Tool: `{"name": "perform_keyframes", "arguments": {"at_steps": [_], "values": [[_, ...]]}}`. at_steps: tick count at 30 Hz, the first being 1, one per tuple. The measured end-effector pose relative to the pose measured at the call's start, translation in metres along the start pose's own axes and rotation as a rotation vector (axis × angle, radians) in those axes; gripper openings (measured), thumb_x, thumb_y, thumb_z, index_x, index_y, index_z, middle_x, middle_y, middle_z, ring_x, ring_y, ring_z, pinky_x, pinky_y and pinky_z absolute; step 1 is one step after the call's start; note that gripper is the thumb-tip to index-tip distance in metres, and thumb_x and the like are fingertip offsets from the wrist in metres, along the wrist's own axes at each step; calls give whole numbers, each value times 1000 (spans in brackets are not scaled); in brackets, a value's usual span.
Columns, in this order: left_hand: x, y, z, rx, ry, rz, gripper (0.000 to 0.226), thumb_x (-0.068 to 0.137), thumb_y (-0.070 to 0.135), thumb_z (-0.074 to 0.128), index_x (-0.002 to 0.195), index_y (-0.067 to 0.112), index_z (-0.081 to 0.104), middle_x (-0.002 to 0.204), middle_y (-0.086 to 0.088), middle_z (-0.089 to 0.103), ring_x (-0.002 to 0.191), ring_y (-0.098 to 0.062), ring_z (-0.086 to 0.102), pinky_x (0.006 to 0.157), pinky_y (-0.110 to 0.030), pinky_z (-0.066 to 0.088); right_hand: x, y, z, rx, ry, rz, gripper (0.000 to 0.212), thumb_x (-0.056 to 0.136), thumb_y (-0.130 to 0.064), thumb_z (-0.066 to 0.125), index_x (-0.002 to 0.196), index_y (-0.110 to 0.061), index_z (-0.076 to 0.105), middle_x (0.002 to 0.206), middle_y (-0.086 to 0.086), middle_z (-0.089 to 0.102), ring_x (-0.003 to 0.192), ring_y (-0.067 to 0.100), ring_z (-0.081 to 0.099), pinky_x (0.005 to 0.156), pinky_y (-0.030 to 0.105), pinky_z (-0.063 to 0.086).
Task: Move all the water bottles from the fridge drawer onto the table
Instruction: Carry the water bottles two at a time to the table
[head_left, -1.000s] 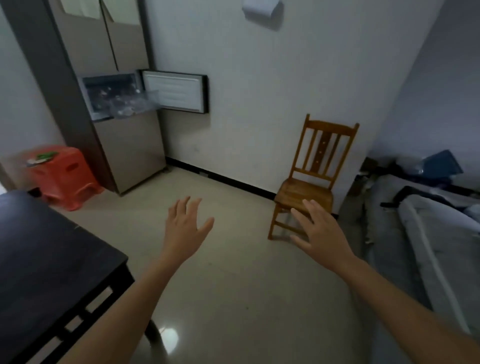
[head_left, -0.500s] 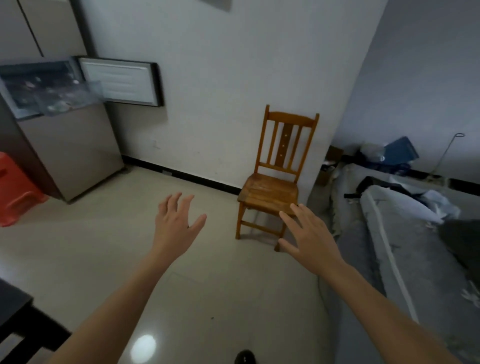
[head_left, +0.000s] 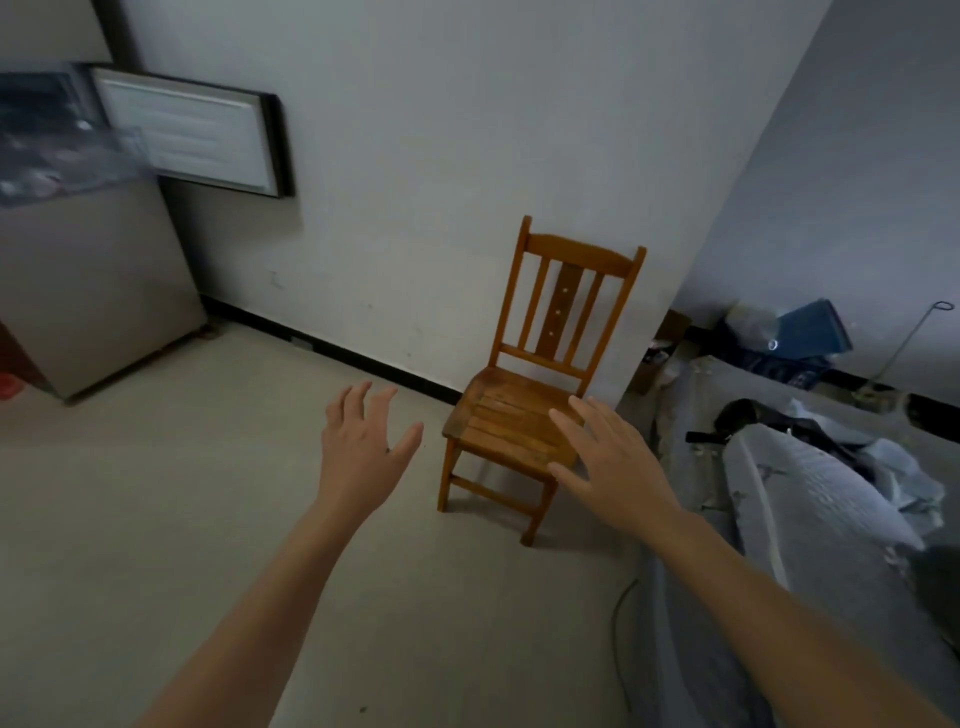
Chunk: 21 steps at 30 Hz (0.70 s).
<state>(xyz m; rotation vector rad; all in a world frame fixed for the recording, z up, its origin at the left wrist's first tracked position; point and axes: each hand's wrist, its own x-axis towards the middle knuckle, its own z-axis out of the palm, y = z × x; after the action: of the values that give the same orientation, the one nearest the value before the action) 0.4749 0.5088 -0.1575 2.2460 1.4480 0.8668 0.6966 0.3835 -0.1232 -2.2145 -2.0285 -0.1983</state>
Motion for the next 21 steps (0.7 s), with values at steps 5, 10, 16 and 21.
{"name": "perform_keyframes", "arguments": {"at_steps": [5, 10, 16, 21], "values": [[35, -13, 20, 40, -52, -60, 53, 91, 34, 51, 138, 12, 37, 148, -15, 28, 137, -31, 15, 110, -42, 18, 58, 18, 24, 75, -36, -54, 60, 95, -45, 38, 146, -21, 21, 155, 4, 15, 144, 20, 6, 115, 35, 6], [65, -37, 47, 76, -58, -161, 52, 90, 34, 53, 136, 12, 41, 146, -15, 32, 135, -31, 19, 109, -41, 20, 129, 39, 59, 157, -54, -117, 59, 94, -45, 41, 145, -21, 23, 154, 4, 18, 143, 20, 10, 115, 36, 9], [138, -50, 64, 107, 64, -269, 52, 90, 32, 54, 135, 11, 42, 144, -15, 34, 134, -31, 21, 109, -41, 21, 241, 58, 83, 179, -20, -247, 58, 96, -43, 39, 146, -20, 21, 155, 3, 15, 143, 19, 8, 115, 33, 8], [196, -60, 56, 163, 203, -361, 51, 89, 29, 56, 134, 9, 43, 142, -16, 36, 133, -32, 24, 108, -41, 22, 342, 52, 91, 165, 77, -504, 51, 87, -36, 51, 128, -5, 52, 132, 19, 51, 124, 36, 47, 97, 49, 44]]}}
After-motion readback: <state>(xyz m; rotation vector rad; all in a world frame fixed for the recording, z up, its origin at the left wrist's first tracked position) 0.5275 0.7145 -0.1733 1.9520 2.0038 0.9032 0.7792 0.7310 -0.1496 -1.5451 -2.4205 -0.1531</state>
